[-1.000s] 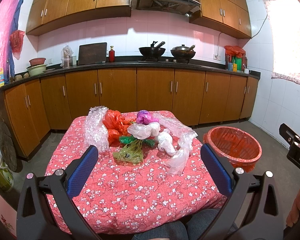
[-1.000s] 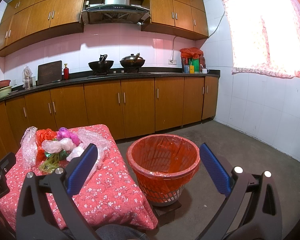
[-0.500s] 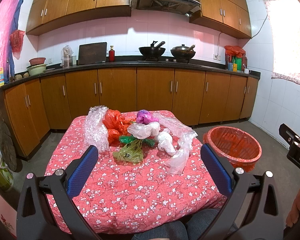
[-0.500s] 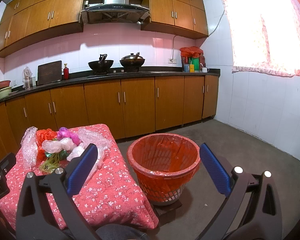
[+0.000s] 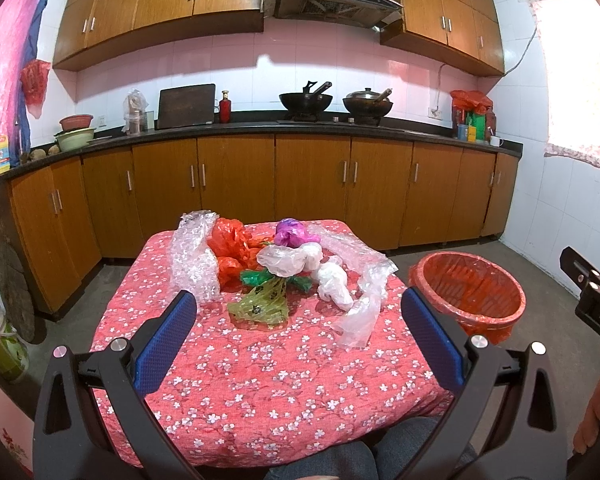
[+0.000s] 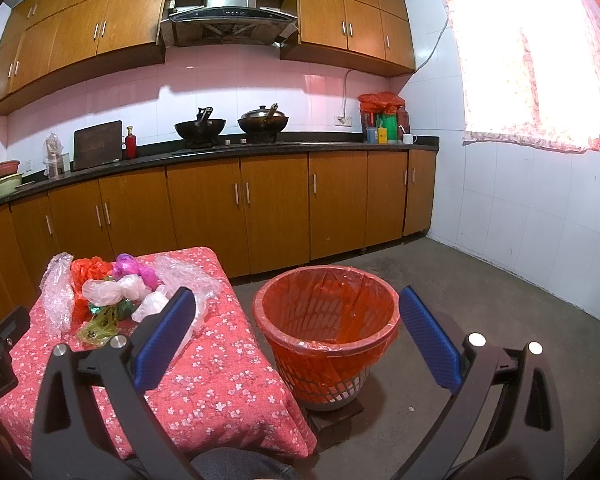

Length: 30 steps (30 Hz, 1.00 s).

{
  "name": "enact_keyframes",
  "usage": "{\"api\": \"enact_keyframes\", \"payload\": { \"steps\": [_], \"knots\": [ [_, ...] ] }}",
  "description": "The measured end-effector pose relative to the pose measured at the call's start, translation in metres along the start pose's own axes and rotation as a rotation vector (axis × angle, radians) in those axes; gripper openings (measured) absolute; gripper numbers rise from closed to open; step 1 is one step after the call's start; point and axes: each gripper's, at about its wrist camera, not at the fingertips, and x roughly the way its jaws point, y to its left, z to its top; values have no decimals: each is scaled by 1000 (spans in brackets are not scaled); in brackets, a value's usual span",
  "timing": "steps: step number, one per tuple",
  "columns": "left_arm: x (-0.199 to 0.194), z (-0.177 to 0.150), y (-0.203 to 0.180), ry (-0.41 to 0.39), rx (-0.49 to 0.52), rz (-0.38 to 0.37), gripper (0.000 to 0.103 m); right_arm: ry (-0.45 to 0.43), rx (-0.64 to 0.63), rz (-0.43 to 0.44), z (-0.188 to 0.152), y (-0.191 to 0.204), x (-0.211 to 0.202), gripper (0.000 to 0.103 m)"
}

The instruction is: Collect trash

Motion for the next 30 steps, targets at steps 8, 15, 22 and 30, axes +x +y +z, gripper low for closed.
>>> {"api": "enact_keyframes", "payload": {
  "steps": [8, 15, 22, 30],
  "knots": [
    [19, -15, 8, 66, 4, 36, 101, 79, -35, 1, -12, 10, 23, 99],
    [42, -23, 39, 162, -55, 85, 101, 242, -24, 81, -20, 29, 71, 99],
    [71, -24, 87, 216, -105, 189, 94, 313, -24, 163, -16, 61, 127, 92],
    [104, -14, 132, 181, -148, 281, 94, 356, -69, 212, -18, 119, 197, 82]
  ]
}}
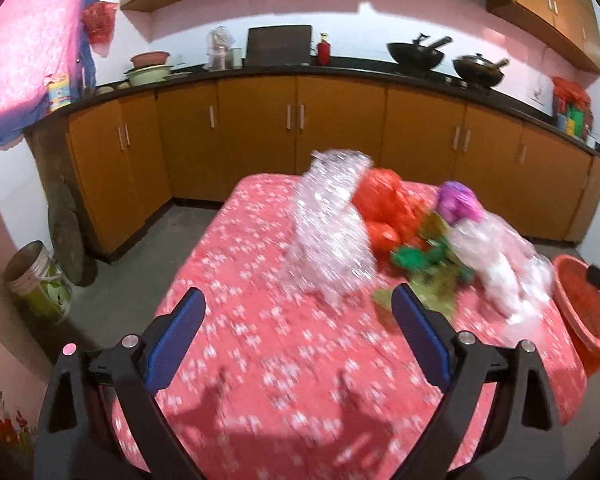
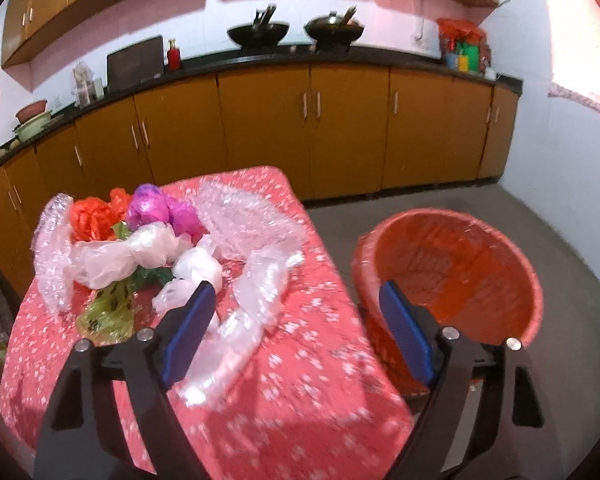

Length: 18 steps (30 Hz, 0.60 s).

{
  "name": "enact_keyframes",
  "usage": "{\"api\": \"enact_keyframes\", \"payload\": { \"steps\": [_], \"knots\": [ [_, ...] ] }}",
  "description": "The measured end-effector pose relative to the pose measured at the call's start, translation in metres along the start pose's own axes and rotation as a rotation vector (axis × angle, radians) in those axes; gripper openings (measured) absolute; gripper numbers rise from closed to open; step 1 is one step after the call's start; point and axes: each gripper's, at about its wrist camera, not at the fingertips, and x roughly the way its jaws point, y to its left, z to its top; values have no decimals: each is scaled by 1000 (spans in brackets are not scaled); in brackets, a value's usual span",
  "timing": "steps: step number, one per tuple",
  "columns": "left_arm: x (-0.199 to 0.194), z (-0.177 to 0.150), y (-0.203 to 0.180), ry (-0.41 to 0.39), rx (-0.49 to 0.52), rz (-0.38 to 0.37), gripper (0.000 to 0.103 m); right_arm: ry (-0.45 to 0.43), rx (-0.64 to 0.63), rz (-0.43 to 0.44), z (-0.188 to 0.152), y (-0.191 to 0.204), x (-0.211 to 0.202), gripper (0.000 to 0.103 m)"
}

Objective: Collect trash
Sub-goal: 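Grasp the clear plastic bag with the right tool while the left tool grasps bubble wrap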

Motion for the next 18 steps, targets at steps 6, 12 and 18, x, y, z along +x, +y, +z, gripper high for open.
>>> {"api": "enact_keyframes", "payload": {
  "steps": [6, 12, 18],
  "knots": [
    [40, 15, 14, 18, -33, 8, 94, 106, 14, -11, 5, 12, 60, 80],
    [62, 22, 21, 40, -66, -16, 91, 207, 76, 11, 1, 11, 98, 70],
    [74, 30, 11, 34, -41, -40, 87, 226, 49, 12, -3, 17, 115, 51]
  ]
}}
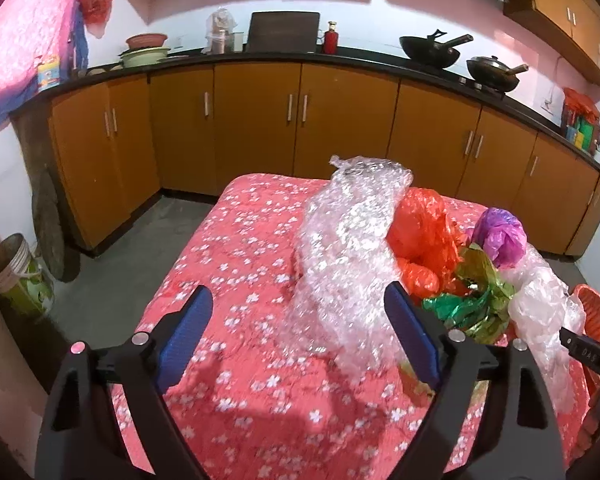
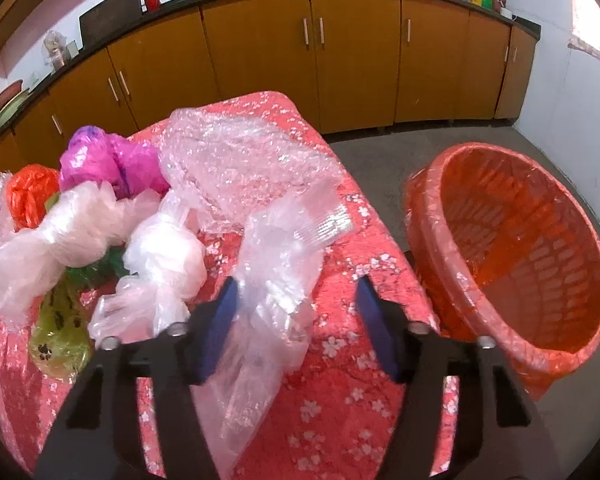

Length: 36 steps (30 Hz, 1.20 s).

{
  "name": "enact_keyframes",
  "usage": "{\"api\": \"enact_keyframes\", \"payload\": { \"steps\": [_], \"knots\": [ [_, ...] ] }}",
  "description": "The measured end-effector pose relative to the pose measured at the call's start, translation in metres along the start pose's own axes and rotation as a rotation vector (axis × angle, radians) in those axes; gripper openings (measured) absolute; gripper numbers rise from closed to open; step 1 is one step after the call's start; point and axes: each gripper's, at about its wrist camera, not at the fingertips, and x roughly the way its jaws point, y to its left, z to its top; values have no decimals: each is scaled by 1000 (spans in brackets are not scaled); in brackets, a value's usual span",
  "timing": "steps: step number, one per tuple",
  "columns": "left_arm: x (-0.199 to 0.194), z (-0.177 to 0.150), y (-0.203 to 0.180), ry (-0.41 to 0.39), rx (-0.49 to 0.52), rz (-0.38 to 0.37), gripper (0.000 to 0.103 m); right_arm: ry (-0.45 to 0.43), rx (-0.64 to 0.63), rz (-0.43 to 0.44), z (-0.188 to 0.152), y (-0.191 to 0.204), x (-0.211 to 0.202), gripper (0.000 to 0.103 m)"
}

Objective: Collect trash
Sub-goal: 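Grasp the clear plastic bag with the right tool while the left tool grasps bubble wrap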

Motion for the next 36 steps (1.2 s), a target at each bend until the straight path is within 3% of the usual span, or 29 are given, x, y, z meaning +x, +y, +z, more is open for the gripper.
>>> {"api": "enact_keyframes", "payload": {
  "steps": [5, 11, 20, 23, 25, 27, 31, 36],
  "knots": [
    [12, 6, -7, 7, 15, -8, 85, -6, -16, 21, -2, 1, 1, 16],
    [26, 12, -8, 33, 3, -29, 78, -79, -19, 41, -5, -1, -20, 11],
    [44, 21, -22, 33, 67, 1, 77, -90, -37, 76, -10, 5, -35, 11],
    [53, 21, -21, 61, 72, -2, 62, -88, -39, 82, -9, 6, -35, 11],
    [55, 19, -19, 71, 62, -17, 41, -89, -40, 81, -9, 6, -36, 11],
    [53, 17, -16, 70, 55, -35, 28, -89, -38, 80, -9, 5, -36, 11],
    [43, 17, -11, 53, 53, -67, 16, -91, -35, 78, -8, 4, -38, 11],
    [22, 20, -3, 19, 46, -100, 13, -110, -36, 93, -7, 2, -47, 11]
  ]
}}
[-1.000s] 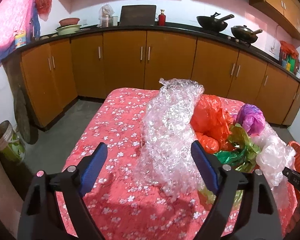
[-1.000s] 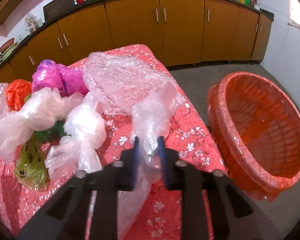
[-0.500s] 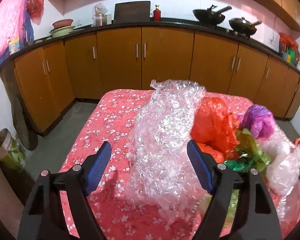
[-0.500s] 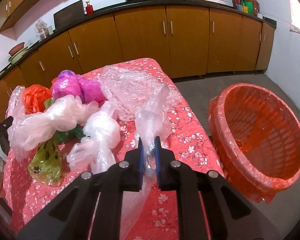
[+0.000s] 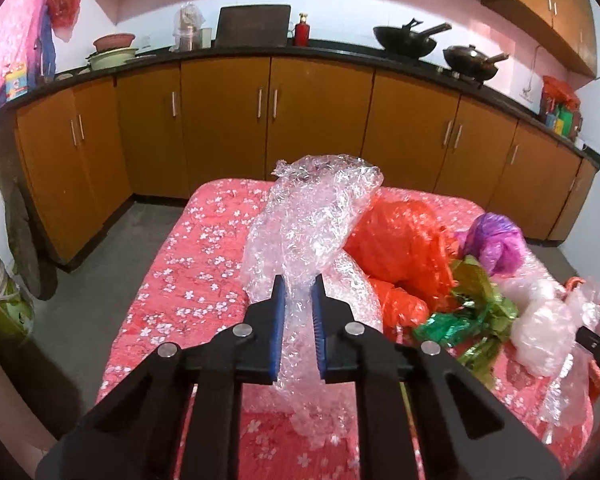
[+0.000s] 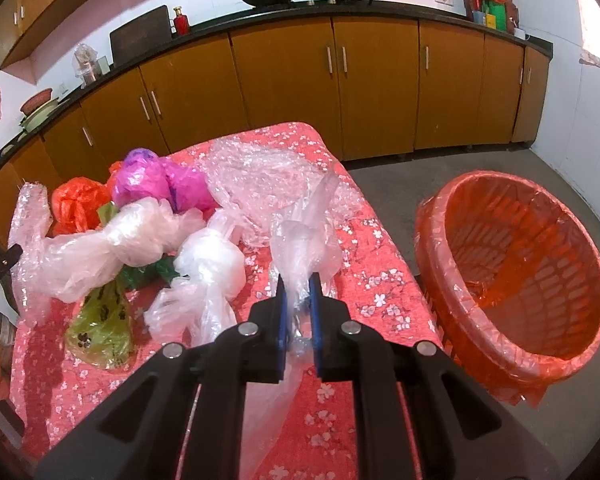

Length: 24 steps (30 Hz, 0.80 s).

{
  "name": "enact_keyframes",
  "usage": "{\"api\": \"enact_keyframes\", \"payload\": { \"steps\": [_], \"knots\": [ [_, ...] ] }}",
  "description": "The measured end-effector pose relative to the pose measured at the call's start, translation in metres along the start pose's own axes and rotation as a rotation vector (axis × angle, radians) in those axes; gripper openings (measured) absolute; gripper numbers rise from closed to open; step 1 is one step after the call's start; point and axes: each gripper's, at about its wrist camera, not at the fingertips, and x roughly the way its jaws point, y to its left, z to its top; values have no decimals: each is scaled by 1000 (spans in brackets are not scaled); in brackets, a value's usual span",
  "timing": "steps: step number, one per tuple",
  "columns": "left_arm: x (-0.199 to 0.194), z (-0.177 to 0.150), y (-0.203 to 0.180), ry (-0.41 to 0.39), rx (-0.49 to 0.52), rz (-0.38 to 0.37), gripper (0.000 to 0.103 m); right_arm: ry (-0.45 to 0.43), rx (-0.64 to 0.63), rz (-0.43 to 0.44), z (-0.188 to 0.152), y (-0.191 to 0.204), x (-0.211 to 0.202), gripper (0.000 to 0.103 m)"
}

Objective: Collect trash
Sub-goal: 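Grasp the clear plastic bag with the right tool while the left tool grasps bubble wrap, then carry both held plastics over the orange basket and open both tools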

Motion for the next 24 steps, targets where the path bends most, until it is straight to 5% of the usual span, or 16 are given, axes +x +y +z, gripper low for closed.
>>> {"api": "enact_keyframes", "payload": {
  "steps": [13, 24],
  "knots": [
    [-68, 20, -5, -97, -13, -62, 13, -96, -12, 42, 7, -8, -45, 11],
    [-79, 29, -134, -83, 115, -349, 13, -174, 75, -85, 23, -93, -77, 11]
  ]
}}
